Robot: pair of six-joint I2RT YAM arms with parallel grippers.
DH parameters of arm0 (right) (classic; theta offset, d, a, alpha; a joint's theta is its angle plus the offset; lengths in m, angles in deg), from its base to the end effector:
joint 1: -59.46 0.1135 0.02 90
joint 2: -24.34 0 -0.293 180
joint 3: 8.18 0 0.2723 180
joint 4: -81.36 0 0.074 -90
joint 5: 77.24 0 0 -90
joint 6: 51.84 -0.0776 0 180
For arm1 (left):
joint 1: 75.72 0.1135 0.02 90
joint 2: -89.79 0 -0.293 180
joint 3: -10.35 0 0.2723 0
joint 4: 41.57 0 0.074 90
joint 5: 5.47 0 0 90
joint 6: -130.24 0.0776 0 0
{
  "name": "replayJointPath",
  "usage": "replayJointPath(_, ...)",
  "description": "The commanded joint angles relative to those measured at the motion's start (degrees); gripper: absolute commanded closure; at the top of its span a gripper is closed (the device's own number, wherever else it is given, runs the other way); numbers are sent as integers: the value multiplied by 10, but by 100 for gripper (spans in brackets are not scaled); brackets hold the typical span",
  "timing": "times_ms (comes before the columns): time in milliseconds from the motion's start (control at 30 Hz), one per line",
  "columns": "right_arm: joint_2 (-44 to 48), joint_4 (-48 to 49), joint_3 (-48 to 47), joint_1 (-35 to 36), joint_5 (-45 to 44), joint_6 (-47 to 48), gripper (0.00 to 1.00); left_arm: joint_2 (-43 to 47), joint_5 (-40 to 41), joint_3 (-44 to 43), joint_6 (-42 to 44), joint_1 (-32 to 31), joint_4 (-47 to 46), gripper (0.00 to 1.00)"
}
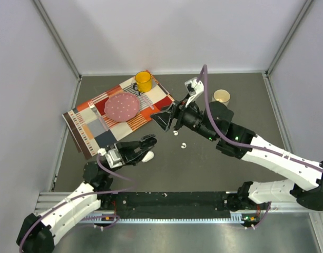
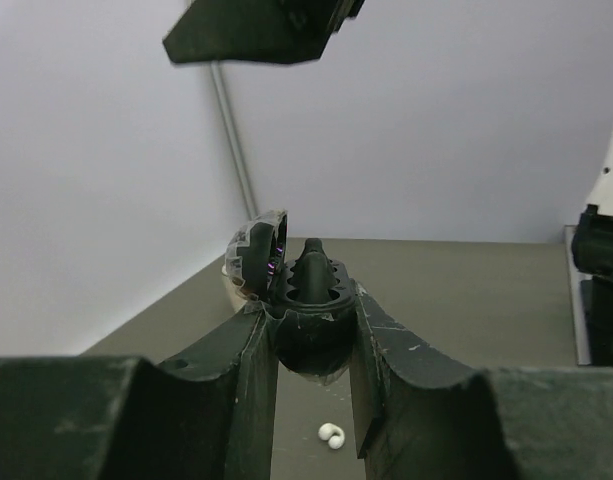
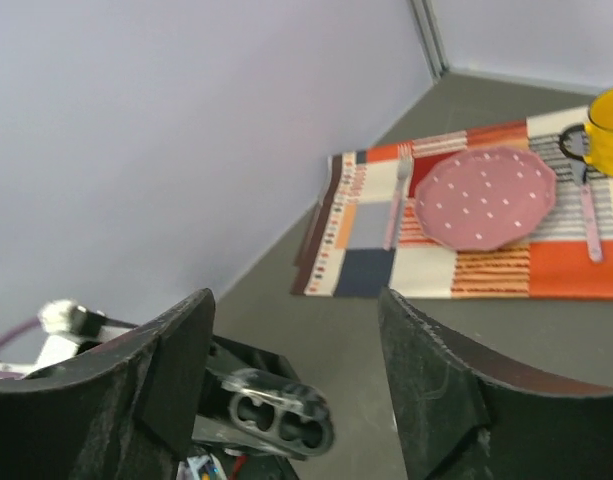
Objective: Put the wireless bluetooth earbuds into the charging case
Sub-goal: Close the charging case.
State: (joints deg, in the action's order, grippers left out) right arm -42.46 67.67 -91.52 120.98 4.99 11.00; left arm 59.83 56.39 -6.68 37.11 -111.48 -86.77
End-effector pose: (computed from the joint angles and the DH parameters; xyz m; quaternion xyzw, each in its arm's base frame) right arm 0.1601 0.2730 0.4678 -0.1562 0.6715 0.4718 0.5496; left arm 0.1019 -0.1185 0.2749 0.3359 0.3896 -0.3935 0.7620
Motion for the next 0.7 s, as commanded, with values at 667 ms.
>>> replayJointPath(667,18,-63,14,-37,110,56,31,-71,-4,-82,-143,3,-83,100)
